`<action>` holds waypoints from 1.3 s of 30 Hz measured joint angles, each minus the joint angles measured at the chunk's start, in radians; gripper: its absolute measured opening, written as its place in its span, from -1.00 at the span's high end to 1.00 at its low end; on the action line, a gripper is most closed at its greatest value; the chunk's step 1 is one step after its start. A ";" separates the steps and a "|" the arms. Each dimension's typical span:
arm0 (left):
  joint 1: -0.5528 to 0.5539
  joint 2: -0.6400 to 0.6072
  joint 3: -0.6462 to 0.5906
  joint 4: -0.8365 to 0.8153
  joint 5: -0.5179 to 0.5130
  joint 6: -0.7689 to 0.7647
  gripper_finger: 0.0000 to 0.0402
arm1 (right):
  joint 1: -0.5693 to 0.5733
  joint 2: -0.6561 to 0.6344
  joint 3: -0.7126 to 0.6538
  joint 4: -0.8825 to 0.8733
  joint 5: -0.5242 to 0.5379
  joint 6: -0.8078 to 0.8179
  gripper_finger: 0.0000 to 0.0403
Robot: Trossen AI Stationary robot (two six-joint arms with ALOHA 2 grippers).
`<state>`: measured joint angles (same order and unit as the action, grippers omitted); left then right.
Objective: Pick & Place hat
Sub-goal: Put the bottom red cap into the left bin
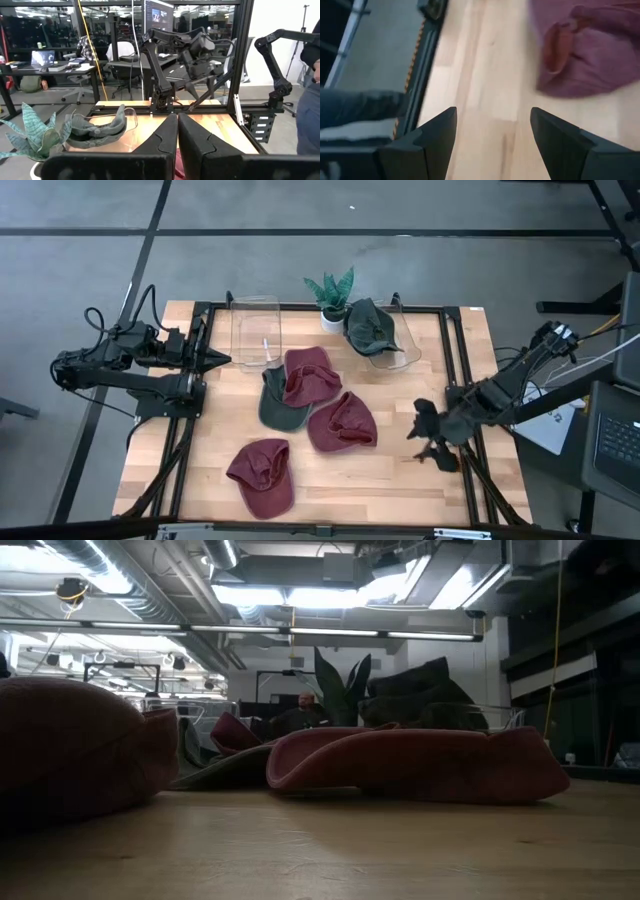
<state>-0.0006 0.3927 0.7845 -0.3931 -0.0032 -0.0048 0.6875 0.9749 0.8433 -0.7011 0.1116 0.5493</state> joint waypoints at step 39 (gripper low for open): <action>0.000 0.000 0.000 0.000 0.000 0.000 0.95 | 0.224 -0.673 -0.746 0.959 0.268 -0.486 -0.25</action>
<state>-0.0002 0.3927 0.7845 -0.3931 -0.0029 -0.0051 0.9120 0.3022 0.0972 0.2584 0.3794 0.0630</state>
